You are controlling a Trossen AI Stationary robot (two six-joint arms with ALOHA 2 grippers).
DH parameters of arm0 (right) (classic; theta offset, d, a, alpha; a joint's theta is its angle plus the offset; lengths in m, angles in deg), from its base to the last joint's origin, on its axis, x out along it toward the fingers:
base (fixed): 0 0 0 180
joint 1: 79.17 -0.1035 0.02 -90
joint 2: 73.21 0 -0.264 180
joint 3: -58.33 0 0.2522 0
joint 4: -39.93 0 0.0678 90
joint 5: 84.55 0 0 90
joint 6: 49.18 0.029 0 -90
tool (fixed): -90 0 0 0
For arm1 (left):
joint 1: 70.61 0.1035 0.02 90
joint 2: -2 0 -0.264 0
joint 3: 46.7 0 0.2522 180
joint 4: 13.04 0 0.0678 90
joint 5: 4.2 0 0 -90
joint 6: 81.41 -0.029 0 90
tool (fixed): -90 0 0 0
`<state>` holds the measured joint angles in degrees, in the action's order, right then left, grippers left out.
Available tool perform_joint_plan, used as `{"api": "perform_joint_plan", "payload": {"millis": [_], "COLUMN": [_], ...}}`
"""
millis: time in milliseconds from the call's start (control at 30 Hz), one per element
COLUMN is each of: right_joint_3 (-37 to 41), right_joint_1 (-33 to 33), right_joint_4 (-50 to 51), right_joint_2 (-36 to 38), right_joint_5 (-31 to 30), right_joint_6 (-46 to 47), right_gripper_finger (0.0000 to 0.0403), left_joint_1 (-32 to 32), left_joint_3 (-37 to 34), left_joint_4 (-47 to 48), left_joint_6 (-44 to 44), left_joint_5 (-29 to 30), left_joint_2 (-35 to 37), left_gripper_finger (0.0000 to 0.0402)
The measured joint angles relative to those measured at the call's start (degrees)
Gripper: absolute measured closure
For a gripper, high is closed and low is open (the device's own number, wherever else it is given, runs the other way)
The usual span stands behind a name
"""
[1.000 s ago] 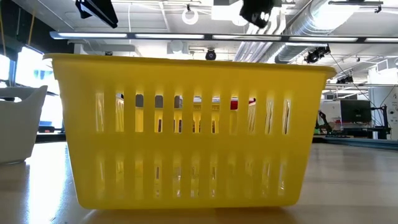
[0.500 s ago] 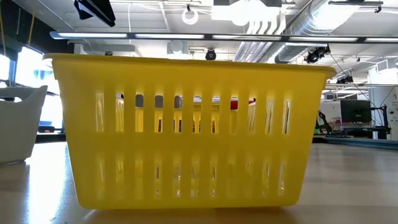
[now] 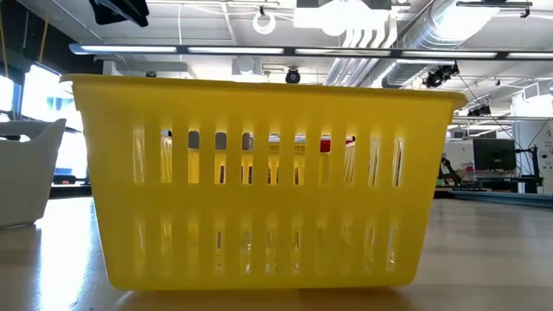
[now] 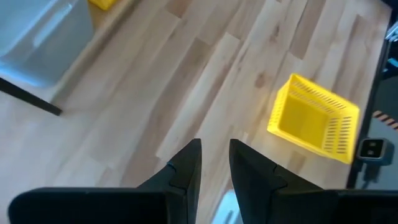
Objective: Stack baskets on shelf by color
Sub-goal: Stack the yellow bin on the yellow bins on the shelf
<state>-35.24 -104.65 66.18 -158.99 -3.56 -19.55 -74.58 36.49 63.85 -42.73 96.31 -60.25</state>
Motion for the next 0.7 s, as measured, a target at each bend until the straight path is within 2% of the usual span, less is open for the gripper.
{"api": "perform_joint_plan", "payload": {"millis": [233,700], "right_joint_3": [0.00,0.00], "right_joint_1": [-1.76,-2.44], "right_joint_4": [9.18,15.63], "right_joint_2": [-4.46,-12.90], "right_joint_5": [1.63,4.84], "right_joint_6": [9.32,23.28], "right_gripper_finger": [0.0297,0.0297], "left_joint_1": [-3.95,-11.68], "left_joint_3": [0.00,0.02], "left_joint_4": [-0.02,-0.18], "left_joint_6": [5.17,10.66], "left_joint_5": [0.01,1.81], "left_joint_2": [-0.01,-2.17], "left_gripper_finger": [0.0328,0.0328]}}
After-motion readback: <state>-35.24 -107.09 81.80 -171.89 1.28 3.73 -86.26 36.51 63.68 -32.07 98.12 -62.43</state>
